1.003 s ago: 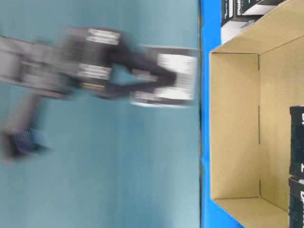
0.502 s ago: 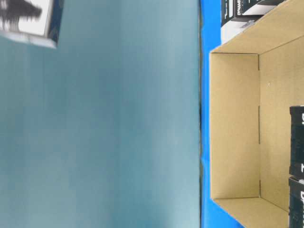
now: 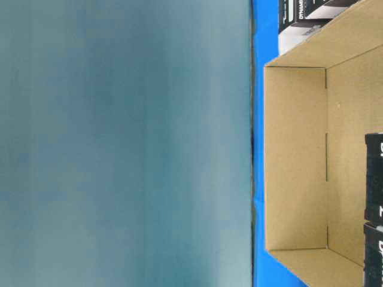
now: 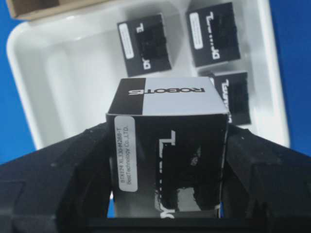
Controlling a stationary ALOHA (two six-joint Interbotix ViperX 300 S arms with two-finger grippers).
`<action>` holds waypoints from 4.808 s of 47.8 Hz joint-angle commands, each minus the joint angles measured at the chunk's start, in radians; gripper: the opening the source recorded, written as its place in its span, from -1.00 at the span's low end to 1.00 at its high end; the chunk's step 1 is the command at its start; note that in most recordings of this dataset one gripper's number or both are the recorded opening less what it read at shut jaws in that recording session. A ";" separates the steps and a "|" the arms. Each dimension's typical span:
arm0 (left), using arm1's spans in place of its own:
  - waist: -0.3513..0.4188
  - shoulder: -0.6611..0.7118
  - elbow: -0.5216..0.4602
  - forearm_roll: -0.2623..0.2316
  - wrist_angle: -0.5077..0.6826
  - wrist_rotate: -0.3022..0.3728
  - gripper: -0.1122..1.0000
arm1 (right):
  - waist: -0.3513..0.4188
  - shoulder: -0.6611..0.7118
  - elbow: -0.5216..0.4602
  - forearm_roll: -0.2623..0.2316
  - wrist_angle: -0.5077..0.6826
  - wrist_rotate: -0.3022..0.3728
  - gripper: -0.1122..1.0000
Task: Pick the box from inside the cardboard box.
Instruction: 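Lower the package into the tray's lower right corner, then open the right gripper and withdraw it to the right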
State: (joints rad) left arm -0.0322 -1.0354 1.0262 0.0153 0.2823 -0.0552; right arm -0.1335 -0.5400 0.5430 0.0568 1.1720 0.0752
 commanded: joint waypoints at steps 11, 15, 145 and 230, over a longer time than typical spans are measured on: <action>0.003 -0.003 -0.028 0.003 0.026 -0.002 -0.92 | 0.069 -0.005 0.255 0.005 -0.233 0.000 0.30; 0.002 -0.003 -0.029 0.003 0.025 -0.002 -0.92 | 0.084 0.005 0.301 0.005 -0.278 0.000 0.30; -0.009 -0.005 -0.031 0.003 0.021 -0.002 -0.92 | 0.031 -0.100 0.247 -0.002 -0.371 -0.060 0.91; -0.018 -0.026 -0.037 0.003 -0.006 0.005 -0.92 | 0.029 -0.224 0.285 -0.002 -0.414 -0.037 0.91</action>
State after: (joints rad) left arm -0.0460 -1.0661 1.0201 0.0153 0.2869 -0.0522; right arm -0.1028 -0.7670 0.8360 0.0552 0.7655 0.0399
